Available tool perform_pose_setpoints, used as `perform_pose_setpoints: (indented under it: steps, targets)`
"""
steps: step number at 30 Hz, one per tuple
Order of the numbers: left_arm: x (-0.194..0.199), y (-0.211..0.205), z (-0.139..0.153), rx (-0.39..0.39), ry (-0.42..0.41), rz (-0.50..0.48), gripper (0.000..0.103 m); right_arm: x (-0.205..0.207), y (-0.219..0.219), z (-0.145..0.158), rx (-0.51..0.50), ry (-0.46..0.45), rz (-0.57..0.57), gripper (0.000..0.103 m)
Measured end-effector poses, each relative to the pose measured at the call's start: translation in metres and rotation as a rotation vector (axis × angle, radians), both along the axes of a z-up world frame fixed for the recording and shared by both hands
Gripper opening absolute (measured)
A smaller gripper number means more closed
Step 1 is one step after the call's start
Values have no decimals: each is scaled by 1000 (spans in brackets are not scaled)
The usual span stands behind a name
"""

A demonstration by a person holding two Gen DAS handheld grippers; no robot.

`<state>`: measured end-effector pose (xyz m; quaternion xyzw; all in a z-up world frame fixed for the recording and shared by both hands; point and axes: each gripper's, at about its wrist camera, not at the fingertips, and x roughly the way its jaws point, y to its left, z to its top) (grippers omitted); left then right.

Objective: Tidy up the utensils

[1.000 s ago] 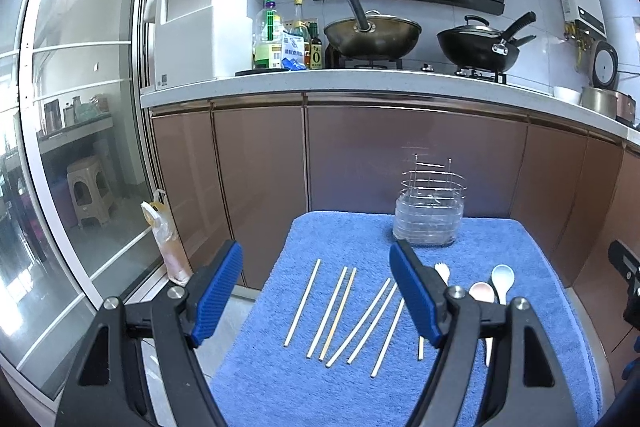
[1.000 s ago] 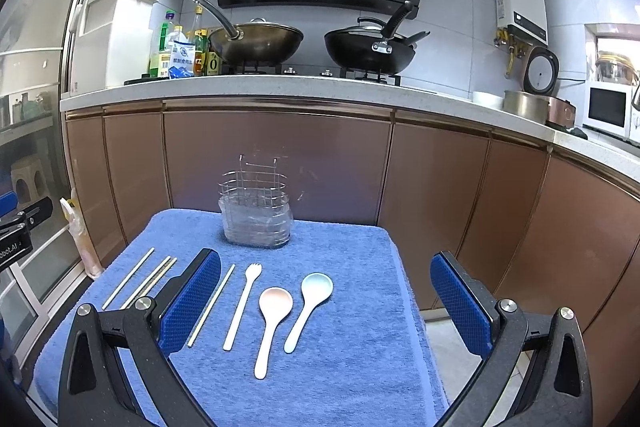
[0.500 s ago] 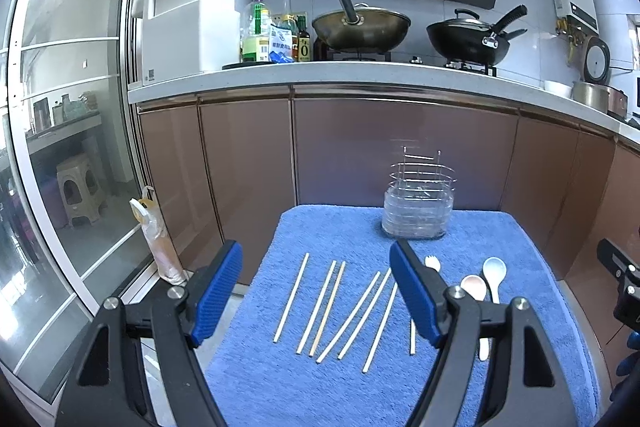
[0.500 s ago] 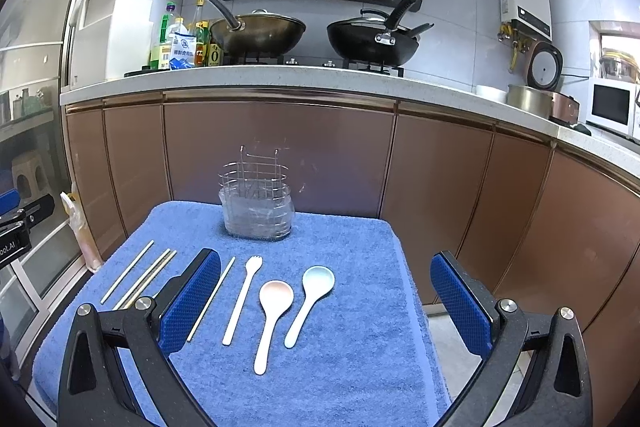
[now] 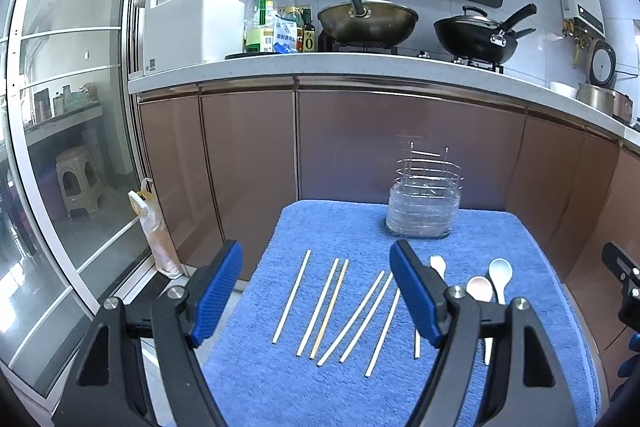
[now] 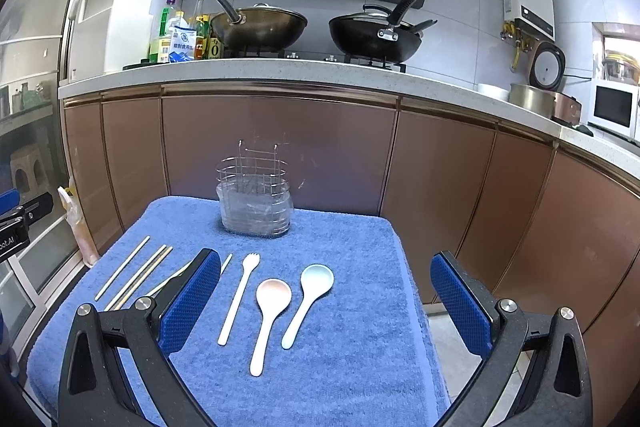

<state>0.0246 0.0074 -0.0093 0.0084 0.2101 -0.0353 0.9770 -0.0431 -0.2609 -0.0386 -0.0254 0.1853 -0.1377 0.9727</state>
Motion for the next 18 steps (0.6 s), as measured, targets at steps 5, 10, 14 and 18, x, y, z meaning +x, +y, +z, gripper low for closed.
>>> perform_pose_setpoints:
  steps: [5,10,14,18]
  targets:
    - [10,-2,-5,2,22,-13,75,8,-3,-2,4,9,-4,103]
    - [19,-6,-9,-3,39,-37,75,16,-5,-4,6,23,1,103]
    - [28,-8,-12,-3,47,-35,75,23,-8,-6,15,27,3,103]
    - [43,-4,-12,-1,62,-25,75,32,-16,-8,42,47,15,103]
